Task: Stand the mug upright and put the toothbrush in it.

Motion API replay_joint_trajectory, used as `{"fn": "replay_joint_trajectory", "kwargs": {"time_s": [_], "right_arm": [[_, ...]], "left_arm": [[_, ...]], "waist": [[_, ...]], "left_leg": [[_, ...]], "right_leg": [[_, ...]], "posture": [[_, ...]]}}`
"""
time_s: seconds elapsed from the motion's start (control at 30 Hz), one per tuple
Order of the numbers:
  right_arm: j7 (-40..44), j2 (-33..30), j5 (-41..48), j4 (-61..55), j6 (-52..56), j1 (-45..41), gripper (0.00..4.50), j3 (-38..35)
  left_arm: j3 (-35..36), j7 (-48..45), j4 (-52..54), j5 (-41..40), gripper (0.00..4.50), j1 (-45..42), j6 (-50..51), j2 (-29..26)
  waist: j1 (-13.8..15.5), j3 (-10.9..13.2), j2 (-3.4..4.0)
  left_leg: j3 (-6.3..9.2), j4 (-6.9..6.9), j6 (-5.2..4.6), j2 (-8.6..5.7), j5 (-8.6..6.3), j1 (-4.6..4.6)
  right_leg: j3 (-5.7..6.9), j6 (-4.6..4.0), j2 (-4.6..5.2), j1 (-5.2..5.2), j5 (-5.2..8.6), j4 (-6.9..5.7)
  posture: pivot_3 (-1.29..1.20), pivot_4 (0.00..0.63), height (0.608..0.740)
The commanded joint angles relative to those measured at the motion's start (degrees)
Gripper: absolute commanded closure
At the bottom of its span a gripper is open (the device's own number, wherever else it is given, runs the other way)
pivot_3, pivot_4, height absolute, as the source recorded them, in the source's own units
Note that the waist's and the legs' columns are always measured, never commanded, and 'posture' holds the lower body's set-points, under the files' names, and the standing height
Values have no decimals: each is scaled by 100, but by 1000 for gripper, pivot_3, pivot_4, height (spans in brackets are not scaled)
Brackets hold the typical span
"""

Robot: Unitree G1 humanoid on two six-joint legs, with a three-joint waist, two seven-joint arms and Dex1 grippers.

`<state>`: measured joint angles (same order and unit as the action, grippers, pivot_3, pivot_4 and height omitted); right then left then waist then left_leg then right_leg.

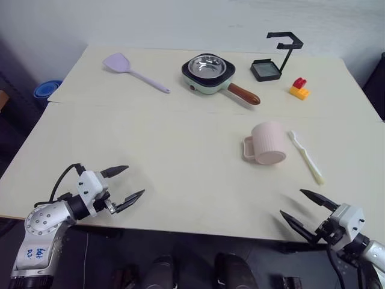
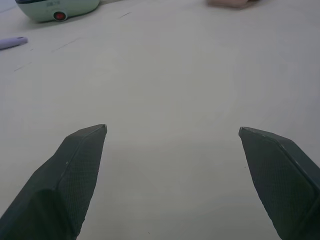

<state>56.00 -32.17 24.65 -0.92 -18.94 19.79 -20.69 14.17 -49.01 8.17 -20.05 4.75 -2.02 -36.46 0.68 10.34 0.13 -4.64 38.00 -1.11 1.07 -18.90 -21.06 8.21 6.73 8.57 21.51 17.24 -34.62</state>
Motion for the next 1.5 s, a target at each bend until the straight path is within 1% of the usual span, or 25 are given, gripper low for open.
{"fn": "replay_joint_trajectory", "kwargs": {"time_s": [0.03, 0.3, 0.53, 0.7, 0.8, 0.87, 0.9, 0.93, 1.0, 1.03, 1.1, 1.17, 1.23, 1.27, 1.3, 1.37, 1.4, 1.47, 1.5], "right_arm": [[152, 55, 66, 267, -349, -28, 50, -69], [288, 88, 81, 587, -623, -117, 50, -29], [281, 95, 95, 597, -658, -175, 50, -1], [203, 74, 158, 272, -459, -221, 50, 64], [138, -49, 338, -373, 54, -239, 50, 171], [6, -262, 513, -987, 732, -256, 50, 259], [-190, -486, 558, -1399, 1321, -297, 50, 316], [-416, -769, 665, -1823, 2047, -360, 50, 384], [-1138, -1277, 1145, -2625, 3583, -744, 50, 493], [-1528, -1516, 1637, -2907, 4368, -1078, 50, 542], [-2218, -1902, 2531, -3204, 5763, -2058, 50, 718], [-2707, -2101, 3165, -3279, 6790, -2887, 50, 920], [-3276, -1948, 3576, -3127, 7883, -4135, 50, 1465], [-3604, -1774, 3609, -2970, 8472, -4726, 50, 1785], [-3839, -1640, 3622, -2841, 8883, -5107, 50, 1980], [-4582, -990, 3225, -2386, 9520, -5764, 50, 2272], [-4864, -770, 2821, -2187, 9551, -6016, 50, 2506], [-5269, -519, 2202, -1945, 9671, -6375, 50, 2839], [-5366, -435, 2010, -1897, 9737, -6482, 50, 2908]], "left_arm": [[55, -71, 53, -72, 0, -78, -58, -64], [83, -192, 14, -244, 0, -132, 65, -43], [61, -272, -86, -290, 0, -193, 57, -29], [40, -333, -195, -308, 0, -275, 22, -10], [33, -411, -227, -391, 0, -318, 61, 12], [70, -573, -195, -620, 0, -332, 242, -24], [145, -854, -88, -1041, 0, -305, 516, -91], [180, -1022, -9, -1229, 0, -296, 658, -170], [193, -1280, 143, -1518, 0, -321, 935, -320], [196, -1294, 197, -1607, 0, -369, 1047, -343], [176, -1285, 277, -1709, 0, -466, 1198, -351], [151, -1299, 319, -1711, 0, -510, 1269, -350], [83, -1295, 336, -1648, 0, -538, 1284, -311], [47, -1295, 313, -1590, 0, -543, 1247, -278], [18, -1289, 294, -1546, 0, -552, 1220, -251], [-33, -1273, 234, -1473, 0, -568, 1159, -188], [-37, -1244, 222, -1451, 0, -576, 1125, -150], [-37, -1189, 228, -1413, 0, -569, 1059, -92], [-31, -1165, 236, -1393, 0, -558, 1025, -64]], "waist": [[0, 0, 0], [0, 0, 0], [0, 0, 0], [0, 0, 1], [0, 0, 1], [-5, 0, 2], [-6, 0, 3], [-18, 1, 4], [-40, 1, 3], [-54, 1, 3], [-79, 2, 4], [-72, 2, 5], [-70, 2, 3], [-77, 3, 4], [-81, 3, 4], [-86, 2, 1], [-85, 0, -2], [-78, -1, -3], [-75, 0, -3]], "left_leg": [[-1, 0, -1, 0, 0, 1], [-2, 1, -1, 0, -1, 1], [-4, 1, -1, 0, -1, 2], [-5, 1, -1, 0, -1, 3], [-6, 1, -1, 1, -1, 4], [-6, 2, 0, 2, 0, 3], [-7, 3, -1, 2, -1, 3], [-8, 4, -1, 2, -1, 3], [-9, 10, -1, 5, -1, 0], [-6, 14, 0, 10, -2, -2], [-5, 19, 1, 16, -3, -2], [-2, 21, 6, 22, -6, -4], [4, 18, 19, 40, -14, -12], [5, 20, 24, 44, -16, -16], [2, 20, 25, 43, -17, -23], [-5, 20, 25, 39, -17, -29], [-7, 20, 25, 39, -16, -29], [-34, 23, 22, 34, -16, -34], [-57, 28, 14, 25, -12, -52]], "right_leg": [[-1, 0, 0, 0, 0, 0], [-3, 0, 1, 0, 0, -1], [-6, 0, 0, 0, 0, -2], [-8, 0, 0, 3, 0, -4], [-9, 0, 0, 3, 0, -6], [-10, 0, 0, 3, 0, -8], [-13, 0, 0, 5, 0, -10], [-16, 0, 1, 6, 0, -11], [-39, 0, 2, 9, 0, -14], [-49, -2, 1, 9, 0, -14], [-57, -6, 2, 10, -2, -11], [-59, -12, 9, 12, -1, 12], [-51, -22, 2, 10, 3, 7], [-48, -27, -6, 12, 5, 9], [-48, -29, -8, 22, 7, 6], [-46, -33, -23, 34, 9, -3], [-45, -33, -25, 35, 9, -4], [-41, -32, -28, 54, 9, -20], [-46, -29, -19, 87, 7, -43]], "posture": [[0, 150, 740], [0, 150, 740], [0, 150, 740], [0, 150, 740], [0, 150, 740], [0, 150, 740], [0, 150, 740], [0, 150, 740], [0, 150, 740], [0, 150, 740], [0, 150, 740], [0, 150, 740], [0, 150, 740], [0, 150, 740], [0, 150, 740], [0, 150, 740], [0, 150, 740], [0, 150, 740], [0, 150, 740]]}}
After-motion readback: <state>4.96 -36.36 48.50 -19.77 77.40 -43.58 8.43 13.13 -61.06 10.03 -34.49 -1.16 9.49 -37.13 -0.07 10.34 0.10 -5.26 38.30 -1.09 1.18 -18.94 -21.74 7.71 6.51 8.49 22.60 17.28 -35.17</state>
